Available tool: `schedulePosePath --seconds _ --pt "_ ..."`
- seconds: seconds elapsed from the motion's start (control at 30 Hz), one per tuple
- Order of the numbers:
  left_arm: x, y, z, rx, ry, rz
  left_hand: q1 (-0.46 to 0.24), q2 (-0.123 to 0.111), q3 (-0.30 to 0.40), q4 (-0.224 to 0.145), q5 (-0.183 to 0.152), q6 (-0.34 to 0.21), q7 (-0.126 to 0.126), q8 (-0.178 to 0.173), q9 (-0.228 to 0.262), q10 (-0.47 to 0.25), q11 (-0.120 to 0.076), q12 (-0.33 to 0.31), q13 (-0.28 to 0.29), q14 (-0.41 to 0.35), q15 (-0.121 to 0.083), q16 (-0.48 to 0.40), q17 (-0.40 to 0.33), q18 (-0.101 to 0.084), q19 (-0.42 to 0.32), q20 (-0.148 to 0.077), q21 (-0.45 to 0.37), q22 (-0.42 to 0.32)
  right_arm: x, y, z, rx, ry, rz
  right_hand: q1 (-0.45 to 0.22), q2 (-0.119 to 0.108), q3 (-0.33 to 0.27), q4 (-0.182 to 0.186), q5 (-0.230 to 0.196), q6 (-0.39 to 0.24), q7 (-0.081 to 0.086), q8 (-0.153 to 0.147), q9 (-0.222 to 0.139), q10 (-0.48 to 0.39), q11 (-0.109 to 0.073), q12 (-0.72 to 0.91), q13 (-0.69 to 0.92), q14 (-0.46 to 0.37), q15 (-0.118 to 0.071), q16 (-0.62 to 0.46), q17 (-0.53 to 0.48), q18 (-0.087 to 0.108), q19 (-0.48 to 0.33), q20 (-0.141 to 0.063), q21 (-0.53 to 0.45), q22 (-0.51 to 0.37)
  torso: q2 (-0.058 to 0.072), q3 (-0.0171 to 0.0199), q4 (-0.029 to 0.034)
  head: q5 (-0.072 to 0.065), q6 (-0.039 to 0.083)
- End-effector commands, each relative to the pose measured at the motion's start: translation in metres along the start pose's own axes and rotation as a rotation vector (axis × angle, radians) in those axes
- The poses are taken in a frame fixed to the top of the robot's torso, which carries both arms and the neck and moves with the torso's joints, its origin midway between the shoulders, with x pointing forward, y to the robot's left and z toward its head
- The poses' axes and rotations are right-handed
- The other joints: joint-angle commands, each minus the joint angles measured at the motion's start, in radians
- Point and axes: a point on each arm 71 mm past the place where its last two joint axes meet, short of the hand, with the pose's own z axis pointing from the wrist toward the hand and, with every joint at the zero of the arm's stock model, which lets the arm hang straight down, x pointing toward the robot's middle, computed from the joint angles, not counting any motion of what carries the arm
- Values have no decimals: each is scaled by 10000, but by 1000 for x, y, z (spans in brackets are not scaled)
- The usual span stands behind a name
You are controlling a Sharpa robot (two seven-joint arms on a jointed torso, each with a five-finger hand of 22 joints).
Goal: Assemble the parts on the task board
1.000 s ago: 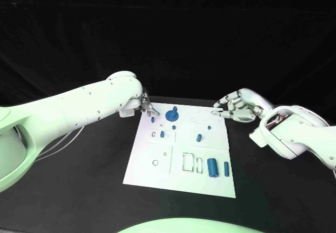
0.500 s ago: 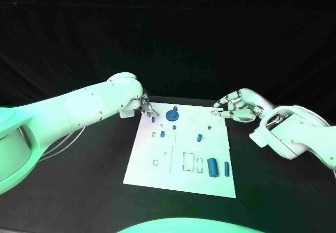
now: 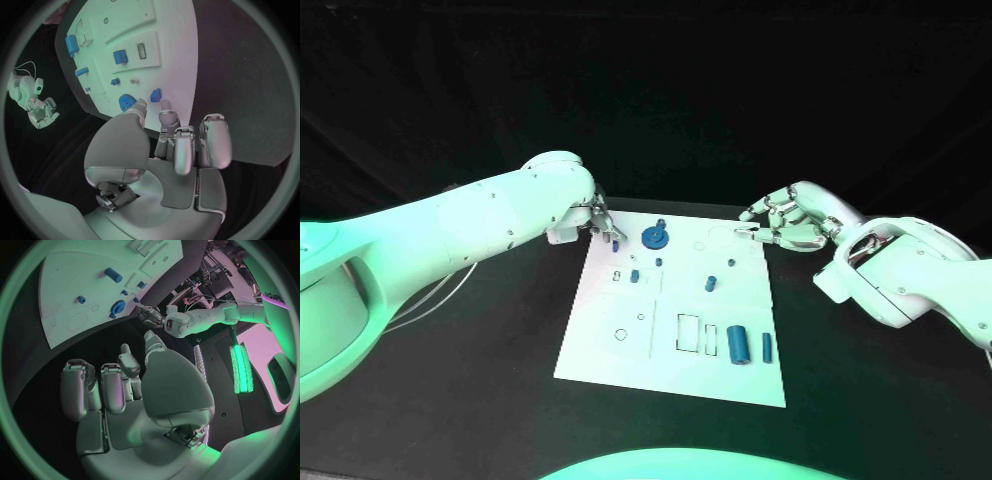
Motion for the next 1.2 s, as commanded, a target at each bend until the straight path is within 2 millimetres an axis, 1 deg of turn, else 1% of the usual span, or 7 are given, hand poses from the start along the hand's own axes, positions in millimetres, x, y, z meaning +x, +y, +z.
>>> schedulePosePath --seconds 0.03,0.23,0.3,0.53,0.67,0.8,1.2 --pt "2 -3 0 167 182 78 80 -3 -41 -5 30 -23 18 -70 -13 -12 14 4 17 1072 63 31 2634 -46 -21 30 -58 12 2 1 0 -110 130 -55 26 75 -32 -8 62 -72 -24 52 9 -31 -21 -43 -11 497 -48 -35 282 125 -53 6 -33 1297 4 1 7 7 -7" --pt "3 -4 1 152 263 97 128 40 -43 -14 30 -4 18 -82 -36 -11 14 6 16 1072 64 31 2634 -48 -17 35 -54 22 1 1 0 -110 129 -56 26 75 -32 -8 62 -72 -24 52 9 -31 -21 -43 -11 497 -48 -35 282 125 -53 6 -33 1297 1 -2 12 14 -20" --pt "4 -4 1 148 282 104 158 69 -43 -20 31 8 18 -89 -50 -10 14 7 15 1072 65 31 2634 -48 -16 37 -53 24 2 1 0 -111 129 -57 26 75 -32 -8 62 -72 -24 52 9 -31 -21 -43 -11 497 -48 -35 282 125 -53 6 -33 1297 4 -3 5 22 -28" --pt "4 -5 1 172 353 129 324 254 -18 -58 31 69 15 -124 -122 6 11 27 28 1072 64 31 2634 -50 -8 46 -46 40 2 1 1 -123 134 -56 34 89 -36 -5 70 -76 -24 57 13 -22 -22 -32 0 497 -48 -37 282 125 -52 6 -35 1297 -3 -1 2 32 -42" --pt "5 -6 1 199 389 152 366 285 -16 -73 31 80 15 -132 -138 4 10 25 23 1072 64 31 2634 -51 -5 47 -42 47 2 1 1 -127 138 -57 34 89 -36 -5 70 -76 -24 57 13 -22 -22 -32 0 497 -48 -37 282 125 -52 6 -35 1297 -3 -10 2 24 -69" --pt "5 -6 1 185 399 155 405 310 -15 -87 31 91 14 -139 -152 7 10 29 26 1072 64 31 2634 -51 -6 48 -43 47 2 1 1 -126 142 -57 34 89 -36 -5 70 -76 -24 57 13 -22 -22 -32 0 497 -48 -37 282 125 -52 6 -35 1297 0 -4 -1 35 -92" --pt "5 -6 2 104 415 163 537 388 -10 -142 30 125 12 -161 -198 14 7 36 29 1072 62 31 2634 -54 3 50 -33 67 2 2 1 -128 148 -56 34 89 -36 -5 70 -76 -24 57 13 -22 -22 -32 0 497 -48 -37 282 125 -52 6 -35 1297 -4 2 -5 17 -90"
